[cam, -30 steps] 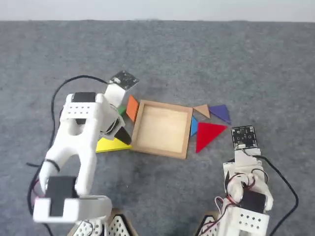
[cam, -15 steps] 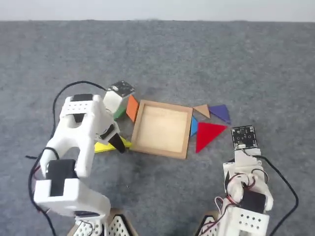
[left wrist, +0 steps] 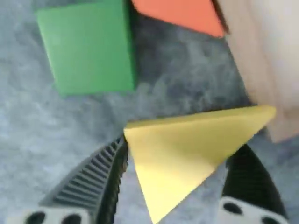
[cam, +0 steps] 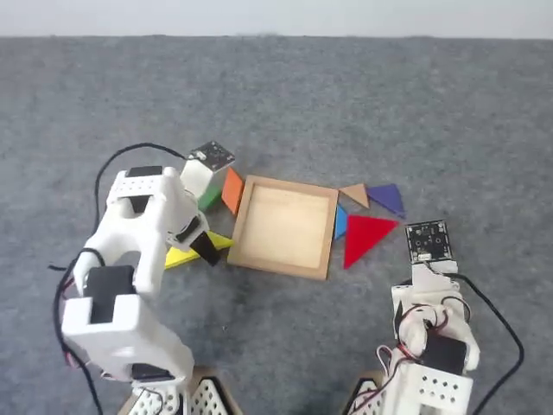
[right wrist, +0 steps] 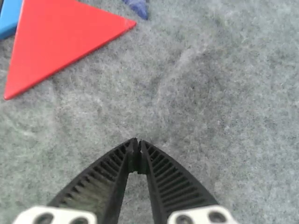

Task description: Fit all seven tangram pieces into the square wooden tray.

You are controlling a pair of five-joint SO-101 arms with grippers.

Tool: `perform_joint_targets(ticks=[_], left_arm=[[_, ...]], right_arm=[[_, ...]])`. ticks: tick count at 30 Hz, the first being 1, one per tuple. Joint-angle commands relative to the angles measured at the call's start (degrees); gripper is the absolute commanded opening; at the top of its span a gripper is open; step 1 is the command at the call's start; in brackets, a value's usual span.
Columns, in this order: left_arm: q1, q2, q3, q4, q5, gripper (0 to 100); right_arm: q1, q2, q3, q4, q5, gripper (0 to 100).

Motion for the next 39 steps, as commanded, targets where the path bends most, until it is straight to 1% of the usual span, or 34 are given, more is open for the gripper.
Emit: perform_joint_targets(ticks=[1, 12, 16, 22, 25, 28, 33, 37, 39], left_arm=[[0.0, 1.1, -3.9, 0.1, -0.7, 33], [1.0, 1.8, -7.2, -1.6, -1.1, 33], [1.0, 1.8, -7.4, -1.6, -4.0, 33], [1.0, 1.8, -7.4, -5.6, -4.9, 33], [1.1, 1.8, -7.3, -5.5, -7.0, 33], [1.1, 1.8, -6.8, -5.2, -7.2, 33], [0.7, 1.8, -5.9, -2.5, -7.3, 26], [0.5, 1.8, -5.8, -2.3, -6.9, 28], [0.5, 1.8, -5.8, -0.9, -5.7, 29]], right_arm=[[0.9, 0.0, 0.8, 0.5, 0.6, 0.6], [0.9, 0.0, 0.8, 0.5, 0.6, 0.6], [0.9, 0.0, 0.8, 0.5, 0.6, 0.6], [0.9, 0.0, 0.8, 0.5, 0.6, 0.6], [0.9, 0.0, 0.8, 0.5, 0.6, 0.6], [0.9, 0.0, 0.8, 0.5, 0.6, 0.6], [0.9, 0.0, 0.8, 0.5, 0.6, 0.6], [0.9, 0.0, 0.8, 0.5, 0.6, 0.6], [0.9, 0.0, 0.8, 0.5, 0.6, 0.6]])
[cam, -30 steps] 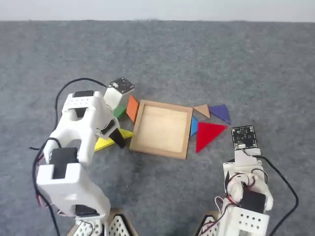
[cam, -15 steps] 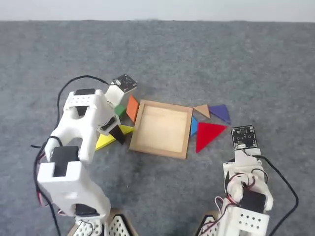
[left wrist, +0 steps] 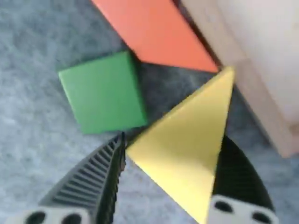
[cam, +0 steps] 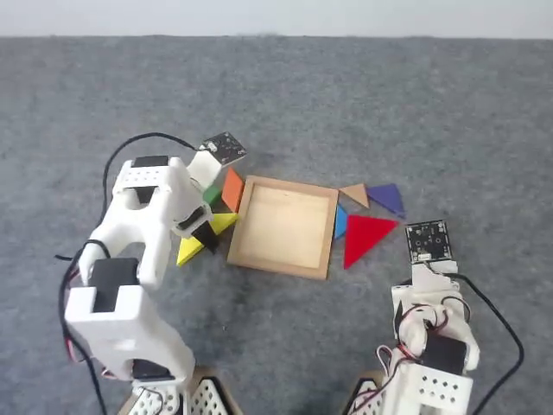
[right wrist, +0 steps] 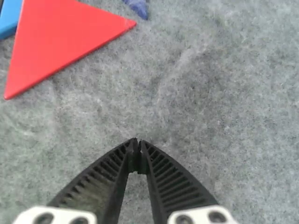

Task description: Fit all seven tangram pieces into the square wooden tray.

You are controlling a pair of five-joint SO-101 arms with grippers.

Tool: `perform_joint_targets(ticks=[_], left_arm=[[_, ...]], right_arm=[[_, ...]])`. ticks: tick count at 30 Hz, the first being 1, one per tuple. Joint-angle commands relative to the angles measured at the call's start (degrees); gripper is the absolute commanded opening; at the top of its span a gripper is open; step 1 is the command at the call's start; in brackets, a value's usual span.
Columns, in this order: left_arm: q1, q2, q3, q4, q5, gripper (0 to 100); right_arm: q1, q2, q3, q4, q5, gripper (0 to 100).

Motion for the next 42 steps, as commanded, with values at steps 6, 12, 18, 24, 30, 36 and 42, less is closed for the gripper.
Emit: perform_joint_targets(ticks=[6, 12, 18, 24, 30, 36, 42], left_arm=[[0.2, -0.9, 1.6, 4.0, 2.9, 24], [0.7, -1.1, 1.5, 4.1, 7.6, 20], [3.7, -11.2, 0.8, 8.3, 11.1, 20], [12.6, -25.2, 0.7, 14.7, 17.3, 20], [22.5, -26.3, 0.4, 11.2, 26.5, 20], [26.3, -17.0, -5.7, 4.8, 42.6, 20], [27.6, -6.7, -10.3, 4.6, 47.9, 20]], right_arm=[[0.9, 0.0, 0.8, 0.5, 0.6, 0.6], [0.9, 0.0, 0.8, 0.5, 0.6, 0.6], [0.9, 0.0, 0.8, 0.5, 0.6, 0.6], [0.9, 0.0, 0.8, 0.5, 0.6, 0.6], [0.9, 0.0, 0.8, 0.5, 0.6, 0.6], [0.9, 0.0, 0.8, 0.5, 0.6, 0.6], [0.9, 0.0, 0.8, 0.5, 0.6, 0.6]])
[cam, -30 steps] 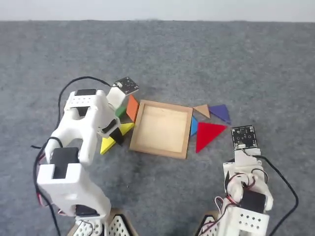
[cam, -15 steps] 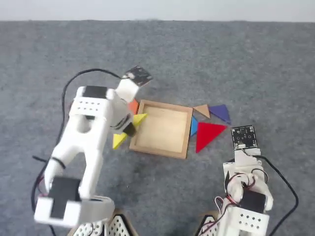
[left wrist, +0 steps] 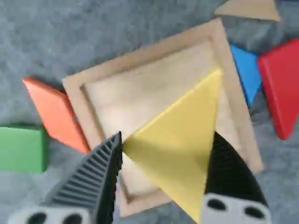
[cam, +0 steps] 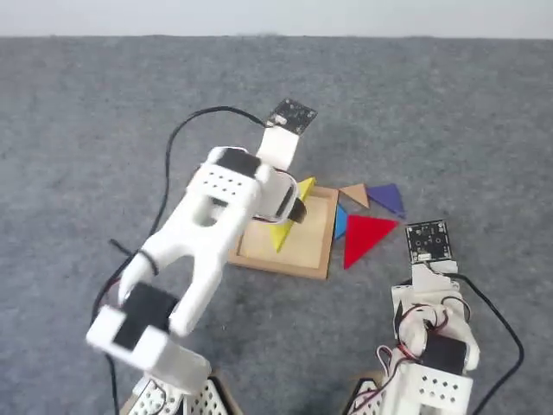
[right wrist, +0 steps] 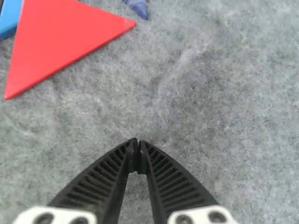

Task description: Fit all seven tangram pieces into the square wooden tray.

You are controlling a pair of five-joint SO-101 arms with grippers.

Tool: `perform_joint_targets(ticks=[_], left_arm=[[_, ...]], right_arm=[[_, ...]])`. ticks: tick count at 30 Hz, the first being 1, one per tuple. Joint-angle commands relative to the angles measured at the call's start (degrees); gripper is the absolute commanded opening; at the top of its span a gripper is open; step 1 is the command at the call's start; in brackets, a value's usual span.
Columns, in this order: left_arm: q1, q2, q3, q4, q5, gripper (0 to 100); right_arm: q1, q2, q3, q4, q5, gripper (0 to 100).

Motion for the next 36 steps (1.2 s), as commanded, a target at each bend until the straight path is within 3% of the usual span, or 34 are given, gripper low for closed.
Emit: perform_joint_targets(ticks=[1, 14, 24, 36], left_arm=[[0.8, 2.9, -4.2, -1.4, 2.0, 20], [0.4, 4.4, -5.0, -4.7, -4.5, 20], [4.7, 4.5, -4.4, -4.7, 14.2, 20], [5.2, 4.5, -1.8, -5.2, 17.4, 20]], right_arm=[[0.9, 0.0, 0.8, 0.5, 0.6, 0.6], [0.9, 0.0, 0.8, 0.5, 0.6, 0.6], [0.9, 0.0, 0.8, 0.5, 0.6, 0.6], [0.9, 0.0, 0.8, 0.5, 0.6, 0.6]])
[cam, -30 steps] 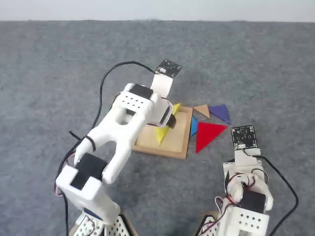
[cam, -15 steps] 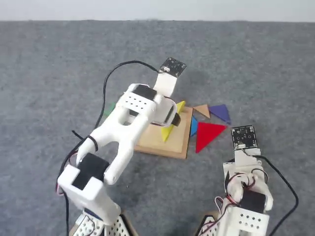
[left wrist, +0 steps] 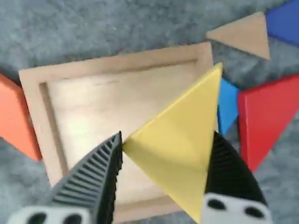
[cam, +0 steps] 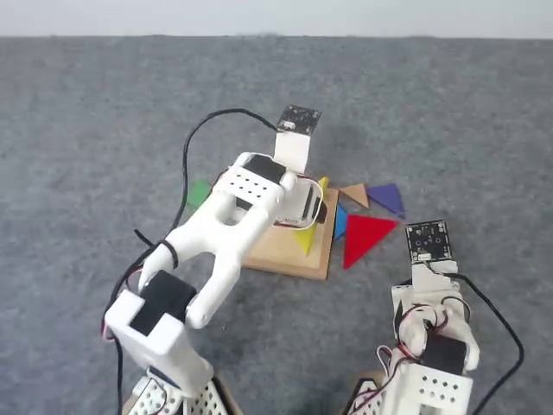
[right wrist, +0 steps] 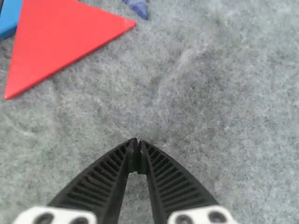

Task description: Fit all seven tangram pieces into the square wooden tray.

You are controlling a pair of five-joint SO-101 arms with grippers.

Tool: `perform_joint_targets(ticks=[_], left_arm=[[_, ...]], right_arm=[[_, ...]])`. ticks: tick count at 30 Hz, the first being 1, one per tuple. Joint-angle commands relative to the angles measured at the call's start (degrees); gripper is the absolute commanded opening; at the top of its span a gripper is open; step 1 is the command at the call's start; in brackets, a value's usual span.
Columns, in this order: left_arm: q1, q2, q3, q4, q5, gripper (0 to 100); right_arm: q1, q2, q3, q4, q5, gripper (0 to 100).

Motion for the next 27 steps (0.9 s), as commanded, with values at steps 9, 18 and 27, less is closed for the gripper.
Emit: perform_joint_targets(ticks=[9, 18, 27], left_arm=[[0.1, -0.3, -0.3, -1.6, 0.5, 24], [-10.7, -0.4, -0.2, -6.4, -3.1, 26], [-17.1, -0.4, 3.8, -13.7, -5.8, 22]], right_arm=[[0.9, 0.0, 0.8, 0.5, 0.6, 0.6], [0.9, 0.0, 0.8, 0.5, 0.6, 0.6], [0.9, 0.0, 0.8, 0.5, 0.6, 0.6]])
